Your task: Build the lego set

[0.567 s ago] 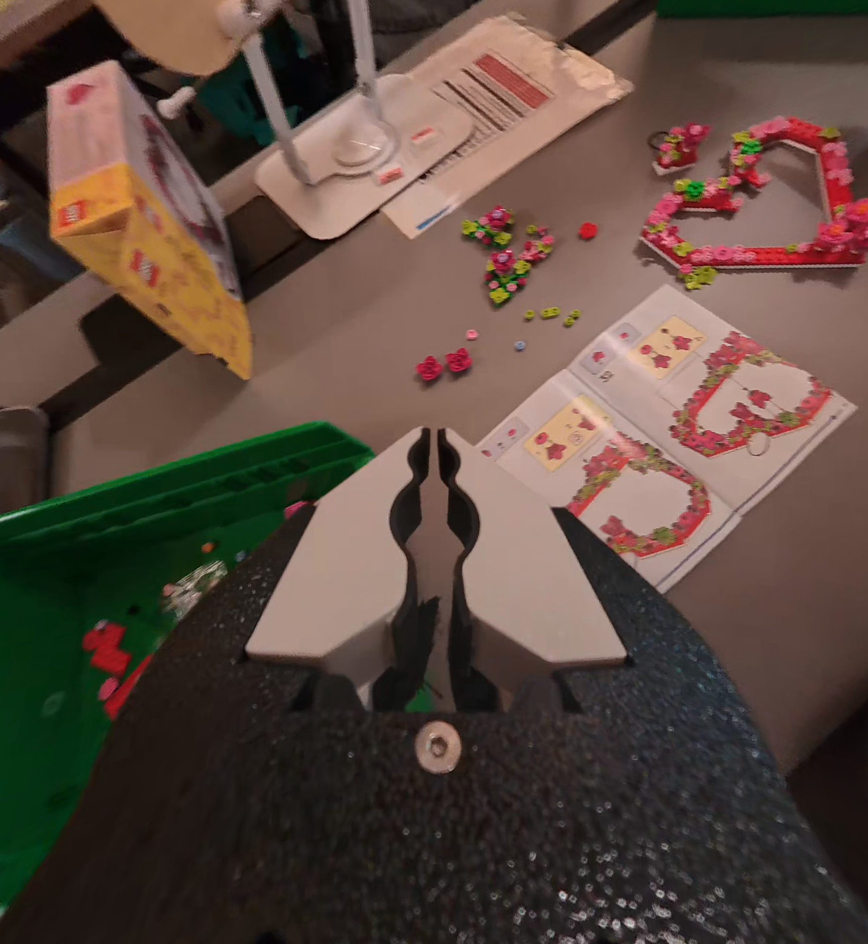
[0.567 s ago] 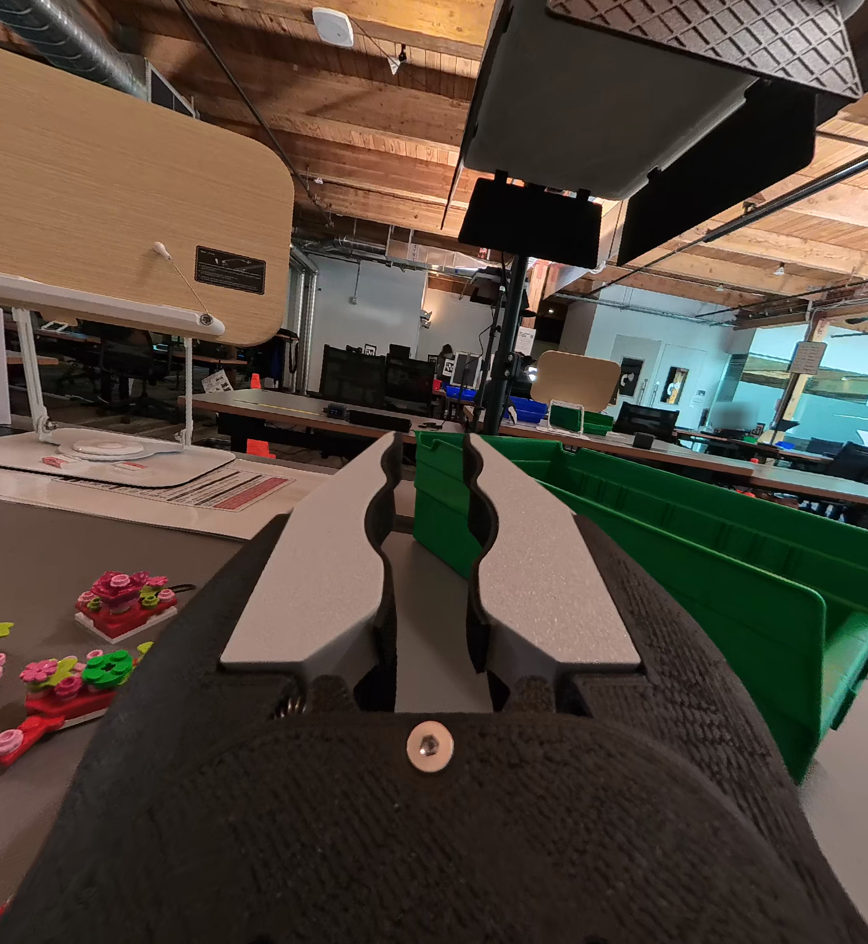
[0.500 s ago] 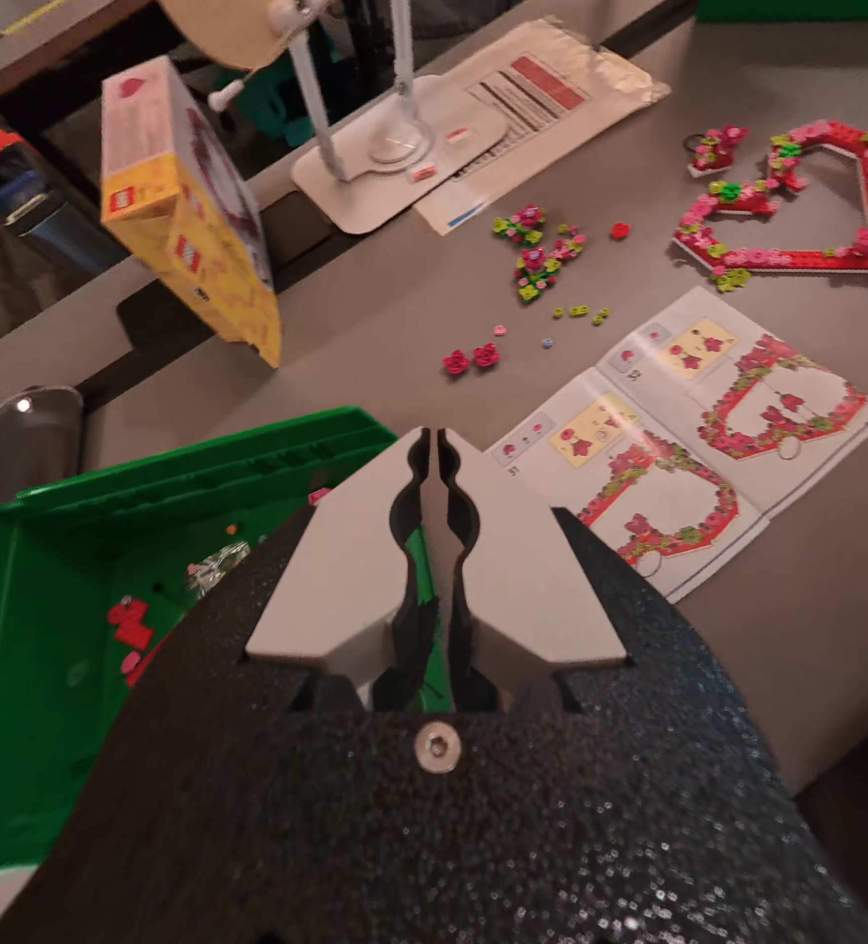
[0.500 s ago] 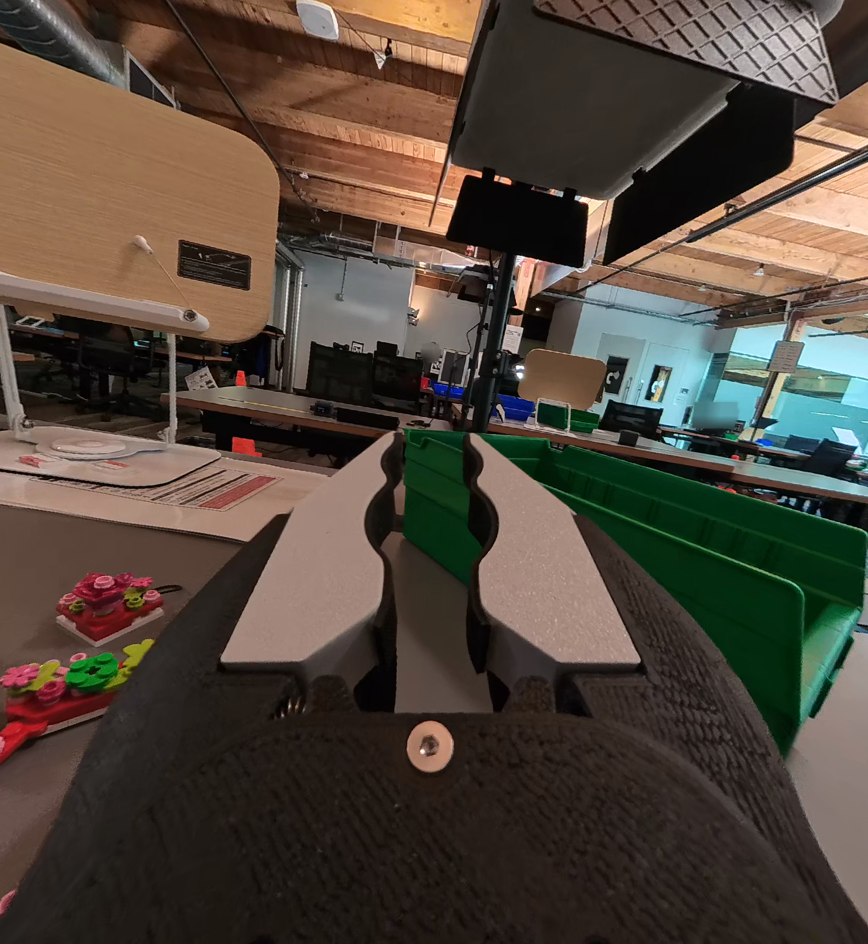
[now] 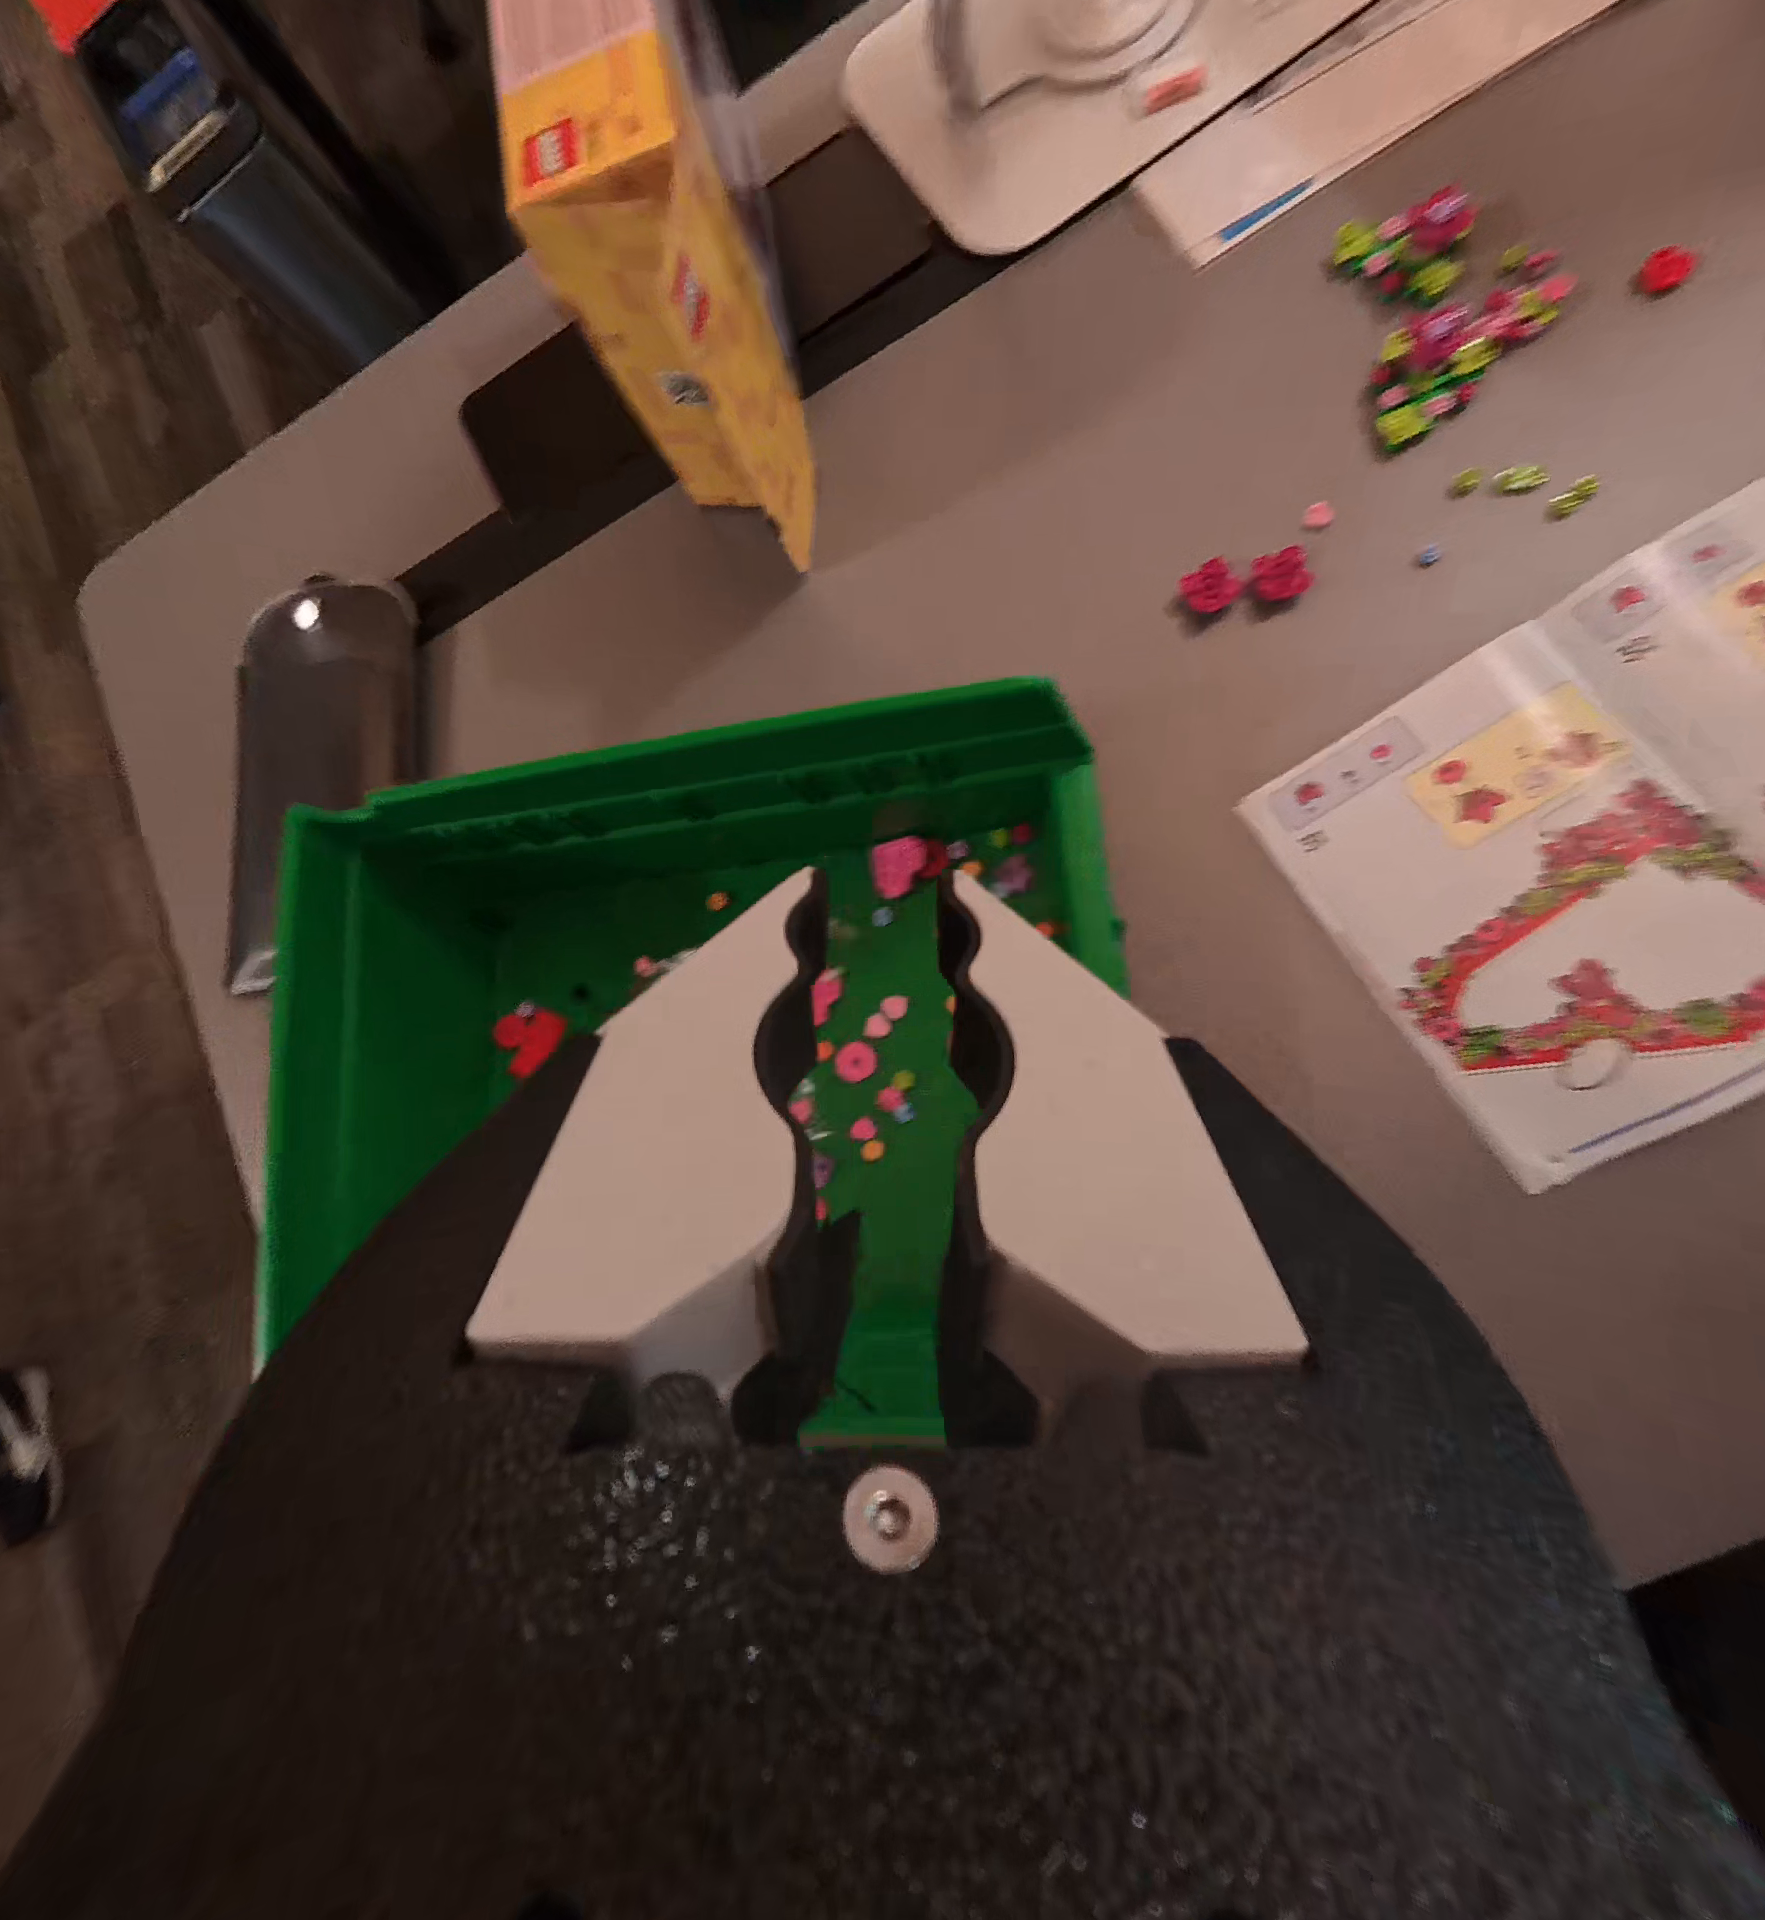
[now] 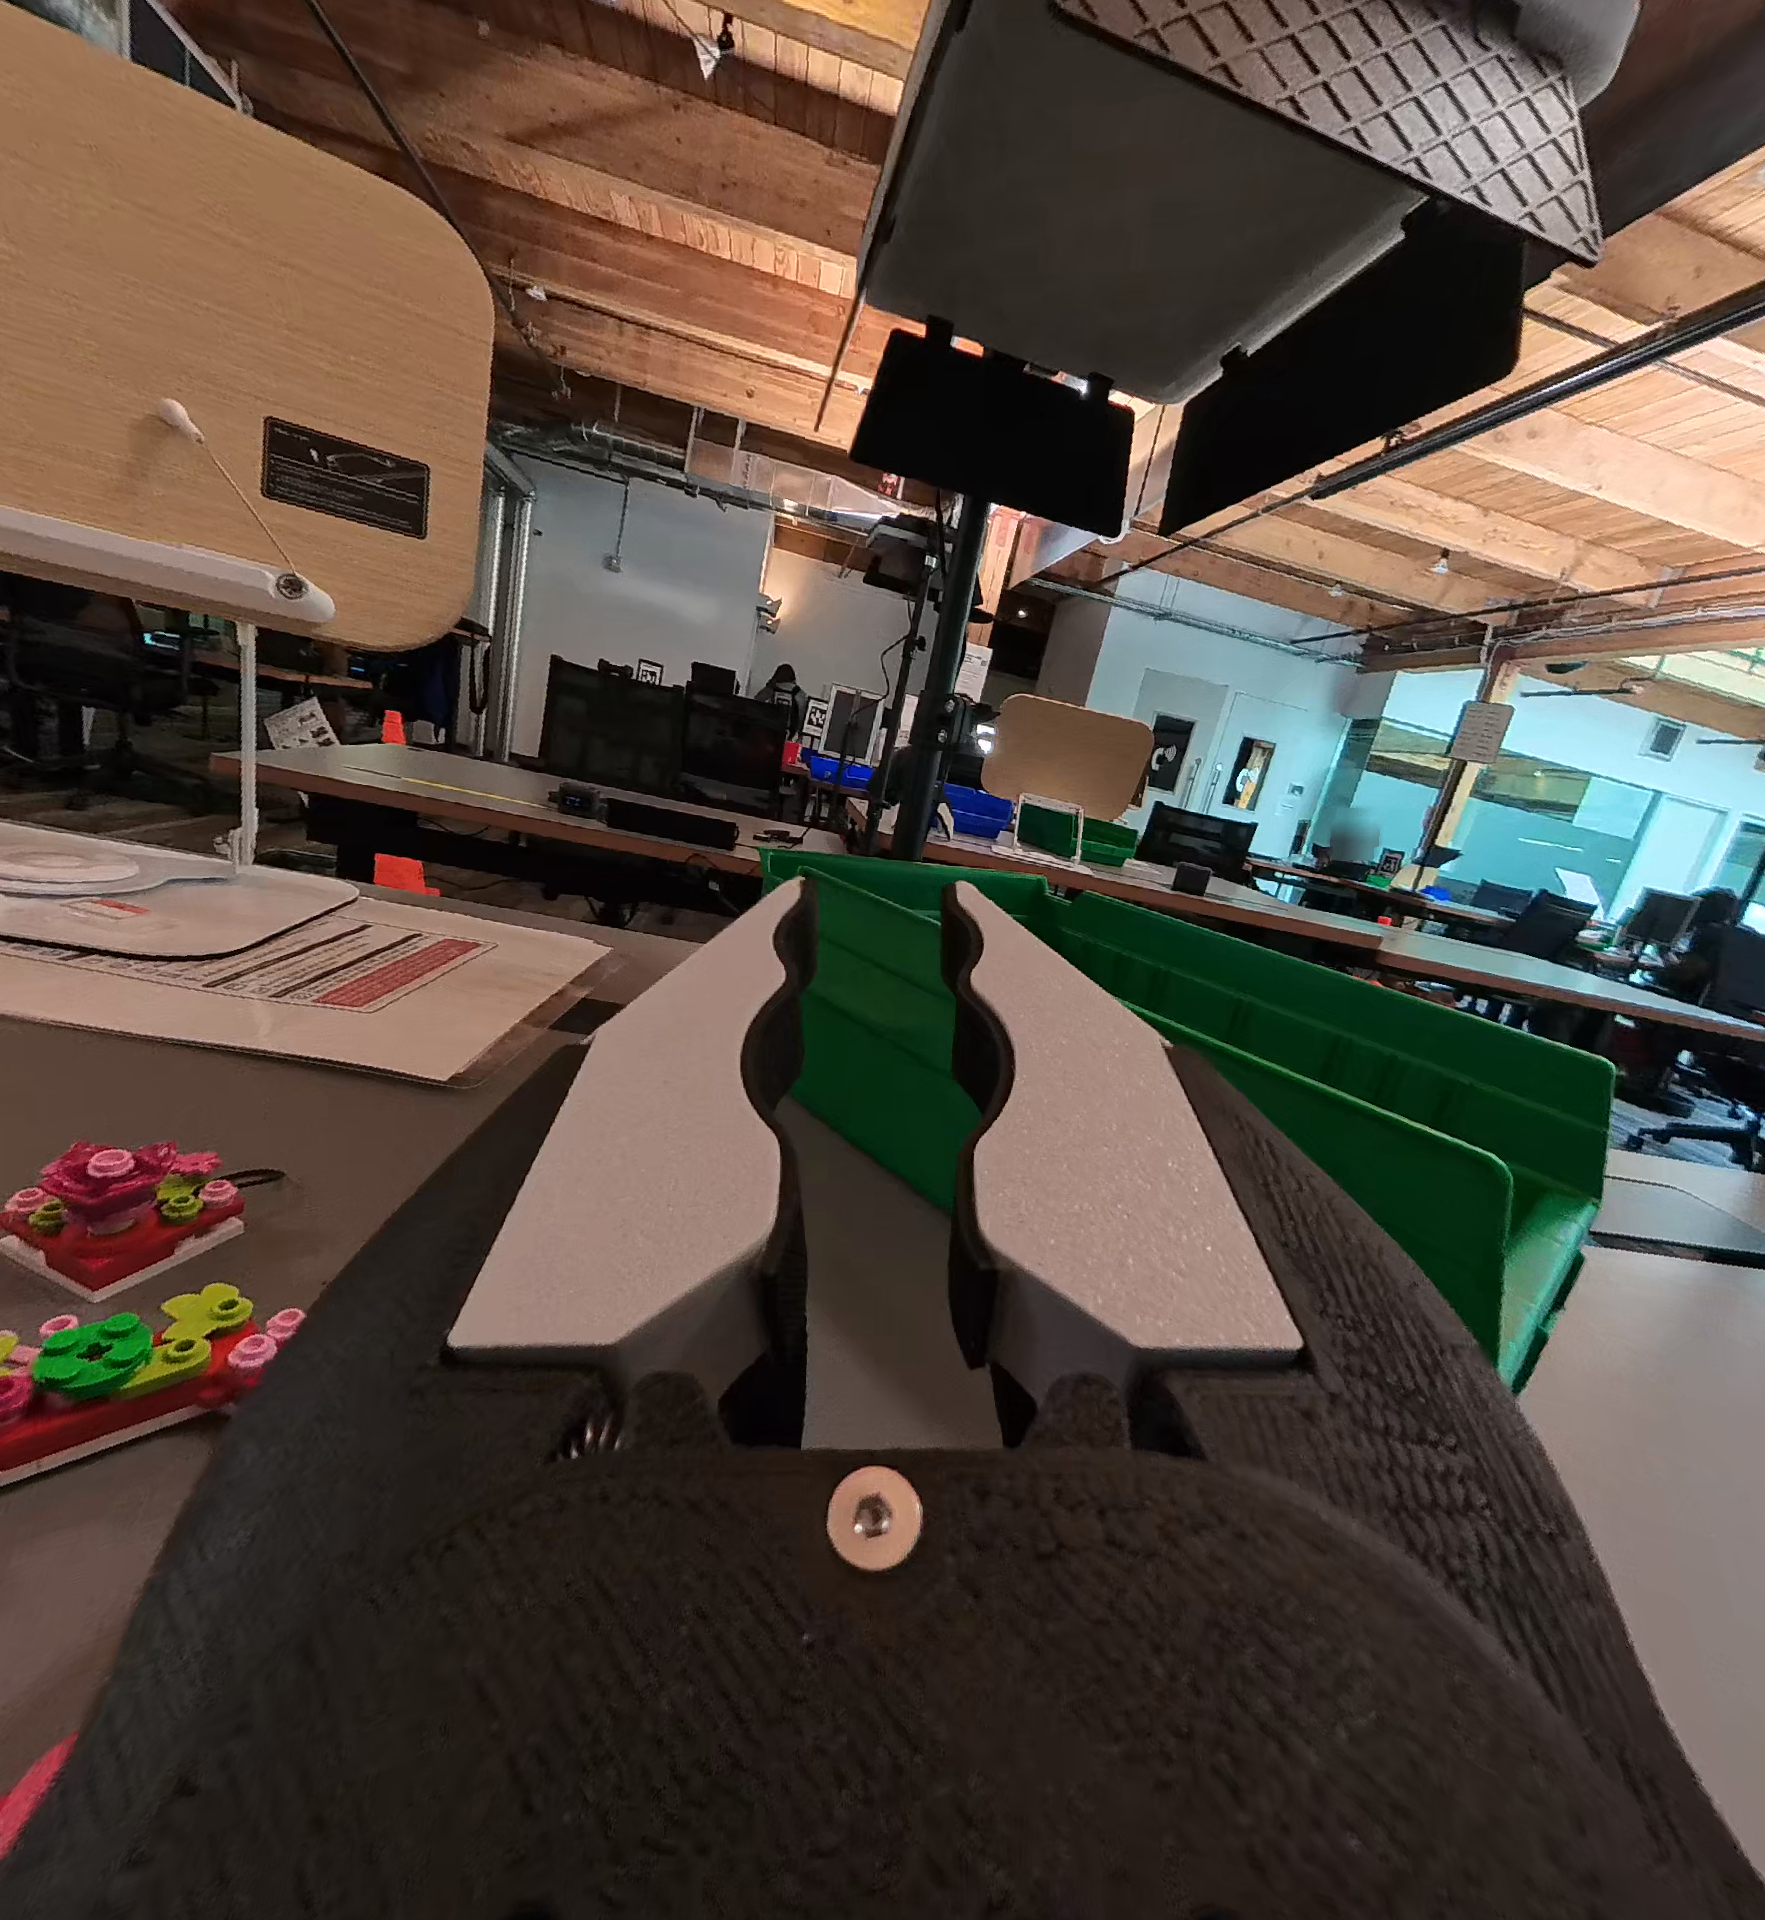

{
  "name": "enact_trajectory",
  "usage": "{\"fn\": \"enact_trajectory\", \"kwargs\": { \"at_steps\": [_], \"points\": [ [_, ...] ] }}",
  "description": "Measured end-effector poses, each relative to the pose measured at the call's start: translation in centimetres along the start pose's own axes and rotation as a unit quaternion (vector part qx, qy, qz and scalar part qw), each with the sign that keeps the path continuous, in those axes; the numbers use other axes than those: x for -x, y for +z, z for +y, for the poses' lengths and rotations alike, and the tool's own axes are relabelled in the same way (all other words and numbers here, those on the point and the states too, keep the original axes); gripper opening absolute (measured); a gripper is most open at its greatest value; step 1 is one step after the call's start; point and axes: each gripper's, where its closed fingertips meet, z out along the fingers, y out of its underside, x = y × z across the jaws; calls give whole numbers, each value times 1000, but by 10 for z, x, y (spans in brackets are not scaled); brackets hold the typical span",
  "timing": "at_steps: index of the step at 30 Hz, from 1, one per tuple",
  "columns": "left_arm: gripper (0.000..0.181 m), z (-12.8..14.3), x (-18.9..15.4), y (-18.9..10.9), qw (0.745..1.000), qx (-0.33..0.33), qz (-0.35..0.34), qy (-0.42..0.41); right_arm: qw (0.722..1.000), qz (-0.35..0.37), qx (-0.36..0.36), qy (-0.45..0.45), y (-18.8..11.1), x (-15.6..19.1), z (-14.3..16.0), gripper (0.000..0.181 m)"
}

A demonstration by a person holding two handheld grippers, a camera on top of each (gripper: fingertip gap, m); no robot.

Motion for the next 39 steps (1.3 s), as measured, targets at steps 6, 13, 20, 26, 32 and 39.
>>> {"fn": "enact_trajectory", "kwargs": {
  "at_steps": [6, 13, 20, 26, 32, 39],
  "points": [
    [24, 47, 58, 47, 989, 120, 32, -87, 1000, 27, 9, -3, -1, -8, 2, 24],
    [25, 91, 93, 80, 973, 219, 23, -73, 999, 37, 14, -14, -1, -11, 3, 24],
    [30, 113, 93, 110, 959, 271, 66, -48, 999, 44, 18, -22, 0, -13, 5, 23],
    [61, 115, 70, 128, 955, 265, 112, -67, 998, 42, 22, -31, 1, -11, 6, 23],
    [78, 120, 58, 131, 953, 277, 113, -55, 998, 46, 26, -38, 1, -12, 7, 23],
    [72, 129, 58, 129, 953, 292, 81, 0, 997, 53, 32, -50, 1, -13, 8, 23]
  ]
}}
